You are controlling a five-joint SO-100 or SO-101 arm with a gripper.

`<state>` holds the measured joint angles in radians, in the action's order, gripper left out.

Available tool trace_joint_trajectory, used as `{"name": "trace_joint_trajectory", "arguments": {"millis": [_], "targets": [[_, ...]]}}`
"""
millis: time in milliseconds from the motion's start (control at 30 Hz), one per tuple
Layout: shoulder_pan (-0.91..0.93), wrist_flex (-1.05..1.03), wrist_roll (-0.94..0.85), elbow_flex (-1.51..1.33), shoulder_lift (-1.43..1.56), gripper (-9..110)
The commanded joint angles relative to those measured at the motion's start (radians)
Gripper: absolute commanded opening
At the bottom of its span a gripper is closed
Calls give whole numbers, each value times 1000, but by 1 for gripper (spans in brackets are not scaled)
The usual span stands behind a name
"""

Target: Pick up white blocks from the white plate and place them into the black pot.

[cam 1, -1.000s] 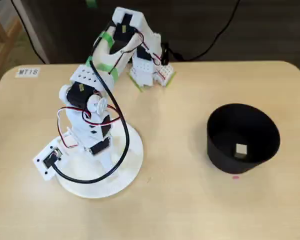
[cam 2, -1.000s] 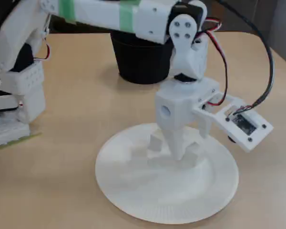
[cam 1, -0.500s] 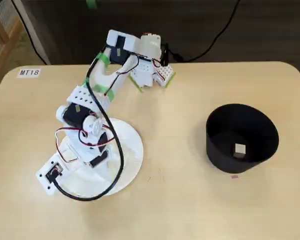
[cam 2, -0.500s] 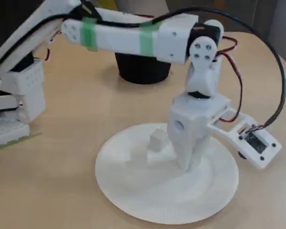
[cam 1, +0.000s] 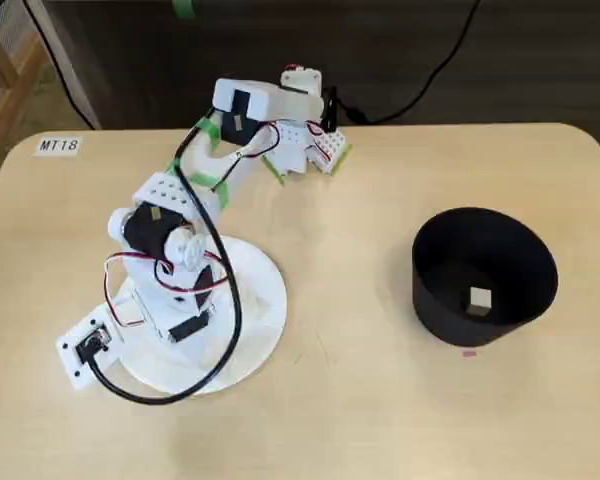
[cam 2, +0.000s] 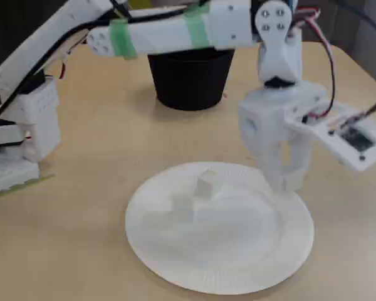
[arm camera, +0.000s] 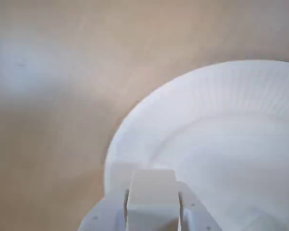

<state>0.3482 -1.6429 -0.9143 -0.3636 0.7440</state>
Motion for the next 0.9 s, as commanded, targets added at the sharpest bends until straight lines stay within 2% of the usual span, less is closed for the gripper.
{"name": "trace_joint_trajectory", "arguments": {"millis": [0, 100, 433, 667, 867], "targets": [[-80, -9, 164, 86, 183, -2], [-161, -18, 308, -9, 348, -2], [-592, -18, 761, -652, 934, -2], [-943, 25, 905, -758, 920, -2], [-1042, 186, 931, -877, 902, -2]]}}
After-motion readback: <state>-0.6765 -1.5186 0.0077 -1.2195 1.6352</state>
